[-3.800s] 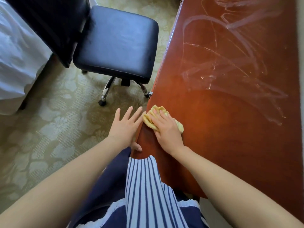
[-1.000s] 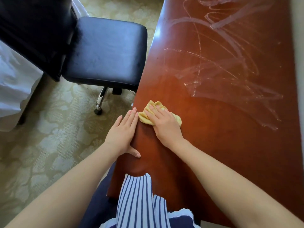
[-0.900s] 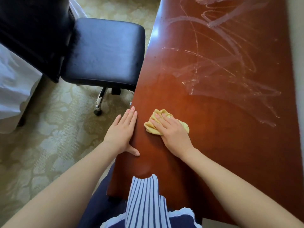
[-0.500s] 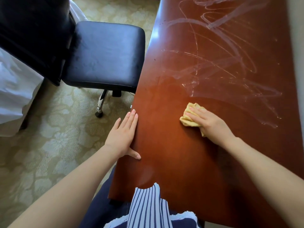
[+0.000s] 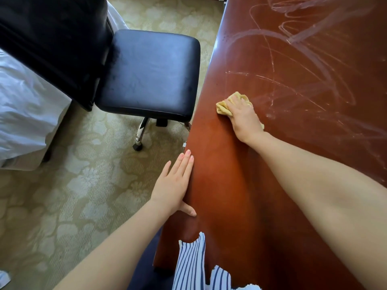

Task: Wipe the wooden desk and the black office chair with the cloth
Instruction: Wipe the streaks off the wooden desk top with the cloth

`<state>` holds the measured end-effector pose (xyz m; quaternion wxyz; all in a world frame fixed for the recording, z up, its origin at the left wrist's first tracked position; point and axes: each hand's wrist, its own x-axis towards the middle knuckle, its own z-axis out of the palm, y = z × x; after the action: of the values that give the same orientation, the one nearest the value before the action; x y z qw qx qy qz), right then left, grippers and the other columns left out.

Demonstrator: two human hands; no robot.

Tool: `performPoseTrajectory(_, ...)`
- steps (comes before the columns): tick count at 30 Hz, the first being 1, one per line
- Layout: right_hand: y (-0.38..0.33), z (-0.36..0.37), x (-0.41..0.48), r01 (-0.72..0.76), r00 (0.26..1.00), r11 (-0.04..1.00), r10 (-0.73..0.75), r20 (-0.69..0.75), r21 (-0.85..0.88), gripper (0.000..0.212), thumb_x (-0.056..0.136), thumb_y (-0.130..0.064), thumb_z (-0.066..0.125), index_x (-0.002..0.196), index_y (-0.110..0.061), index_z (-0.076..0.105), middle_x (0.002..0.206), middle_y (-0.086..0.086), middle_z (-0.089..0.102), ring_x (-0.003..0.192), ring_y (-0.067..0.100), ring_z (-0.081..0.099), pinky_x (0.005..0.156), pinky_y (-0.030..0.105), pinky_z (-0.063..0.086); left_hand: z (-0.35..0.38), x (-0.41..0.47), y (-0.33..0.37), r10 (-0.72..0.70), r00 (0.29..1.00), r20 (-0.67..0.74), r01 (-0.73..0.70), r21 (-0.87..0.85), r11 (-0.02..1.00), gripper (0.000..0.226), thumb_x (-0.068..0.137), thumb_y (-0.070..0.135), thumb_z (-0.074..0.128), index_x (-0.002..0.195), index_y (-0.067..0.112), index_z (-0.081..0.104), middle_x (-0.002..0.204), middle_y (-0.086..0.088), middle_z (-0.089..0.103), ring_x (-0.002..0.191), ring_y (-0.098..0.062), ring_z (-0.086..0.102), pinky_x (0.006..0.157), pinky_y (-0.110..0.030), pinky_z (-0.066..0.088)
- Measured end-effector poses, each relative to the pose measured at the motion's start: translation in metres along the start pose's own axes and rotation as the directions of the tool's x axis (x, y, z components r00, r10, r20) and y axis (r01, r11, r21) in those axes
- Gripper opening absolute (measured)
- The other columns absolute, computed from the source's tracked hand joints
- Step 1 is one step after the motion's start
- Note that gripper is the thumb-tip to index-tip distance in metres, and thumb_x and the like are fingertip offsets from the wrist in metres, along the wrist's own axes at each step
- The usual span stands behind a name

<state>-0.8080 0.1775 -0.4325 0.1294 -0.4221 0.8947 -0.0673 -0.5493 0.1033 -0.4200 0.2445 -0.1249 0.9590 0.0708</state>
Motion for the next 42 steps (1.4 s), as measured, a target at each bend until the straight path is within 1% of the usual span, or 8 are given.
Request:
performPoseTrajectory(6,-0.062,0.017,0.016,0.159,0.981,0.985,-0.151,0.119,-0.060,0.050,0.104,-0.016,0.029,0.151,-0.018,0.013,0.159,0.009,0.003,0.146,0.027,0.007,0.114,0.038,0.011,0.001,0.000,-0.004,0.009,1.000,-0.012,-0.010,-0.004,1.000,0.151,0.051,0.075,0.070,0.142,0.008,-0.030,0.151,-0.003,-0.034,0.135,-0.013,-0.031,0.117,-0.038,-0.006)
performPoseTrajectory(16,-0.050,0.030,-0.123,0.194,0.977,0.951,-0.209,0.039,0.241,0.041,0.100,-0.022,0.044,0.142,-0.025,0.042,0.150,-0.002,0.035,0.142,0.018,0.027,0.117,0.032,0.014,-0.007,0.000,-0.006,-0.025,0.998,0.054,0.022,0.057,0.998,0.150,0.052,0.078,0.067,0.143,0.006,-0.028,0.154,-0.006,-0.031,0.144,-0.020,-0.022,0.119,-0.039,-0.003)
performPoseTrajectory(21,0.003,0.033,-0.210,0.032,0.992,0.973,-0.003,-0.127,0.228,0.046,0.088,-0.009,0.064,0.132,-0.017,0.056,0.139,0.003,0.051,0.131,0.024,0.045,0.110,0.043,0.035,-0.012,0.001,0.003,-0.030,0.996,0.085,0.025,0.057,0.998,0.151,0.052,0.076,0.069,0.145,0.006,-0.026,0.154,-0.007,-0.031,0.144,-0.021,-0.022,0.118,-0.040,-0.003)
performPoseTrajectory(26,0.060,0.026,-0.245,-0.272,0.946,0.931,0.305,-0.110,0.242,0.052,0.091,-0.009,0.059,0.138,-0.026,0.047,0.145,-0.004,0.043,0.138,0.011,0.029,0.112,0.029,0.024,-0.015,-0.002,0.009,-0.052,0.991,0.124,0.043,0.074,0.996,0.149,0.054,0.072,0.073,0.146,0.004,-0.023,0.155,-0.010,-0.029,0.145,-0.022,-0.020,0.119,-0.041,0.000)
performPoseTrajectory(30,0.087,0.012,-0.235,-0.527,0.824,0.794,0.565,-0.048,0.302,0.045,0.099,-0.020,0.046,0.141,-0.033,0.041,0.153,-0.005,0.031,0.143,0.019,0.022,0.110,0.040,0.031,-0.019,-0.001,0.011,-0.053,0.988,0.142,0.038,0.109,0.993,0.147,0.057,0.070,0.073,0.146,0.002,-0.020,0.155,-0.013,-0.026,0.146,-0.025,-0.017,0.120,-0.041,0.002)
performPoseTrajectory(35,0.066,0.004,-0.187,-0.745,0.626,0.605,0.780,-0.020,0.282,0.039,0.101,-0.022,0.037,0.139,-0.020,0.044,0.142,0.011,0.042,0.128,0.035,0.039,0.100,0.045,0.038,-0.025,0.004,0.001,0.026,0.979,0.203,-0.056,0.145,0.988,0.138,0.064,0.068,0.071,0.148,0.003,-0.018,0.156,-0.013,-0.024,0.147,-0.024,-0.013,0.119,-0.042,0.003)
performPoseTrajectory(39,0.001,0.013,-0.163,-0.672,0.722,0.708,0.691,-0.017,0.216,0.037,0.100,-0.020,0.038,0.136,-0.020,0.046,0.148,0.008,0.037,0.127,0.032,0.039,0.098,0.042,0.038,-0.032,0.006,-0.019,0.152,0.960,0.236,-0.198,0.187,0.962,0.118,0.079,0.052,0.069,0.150,0.006,-0.014,0.158,-0.010,-0.019,0.147,-0.021,-0.008,0.118,-0.043,0.005)
performPoseTrajectory(42,-0.063,0.029,-0.164,-0.528,0.827,0.818,0.556,-0.078,0.227,0.037,0.098,-0.020,0.043,0.134,-0.021,0.049,0.145,0.005,0.041,0.127,0.029,0.039,0.104,0.042,0.033,-0.038,0.011,-0.035,0.274,0.954,0.125,-0.298,0.259,0.919,0.079,0.094,0.029,0.052,0.152,0.014,0.000,0.161,-0.006,0.001,0.147,-0.016,0.008,0.117,-0.041,0.007)
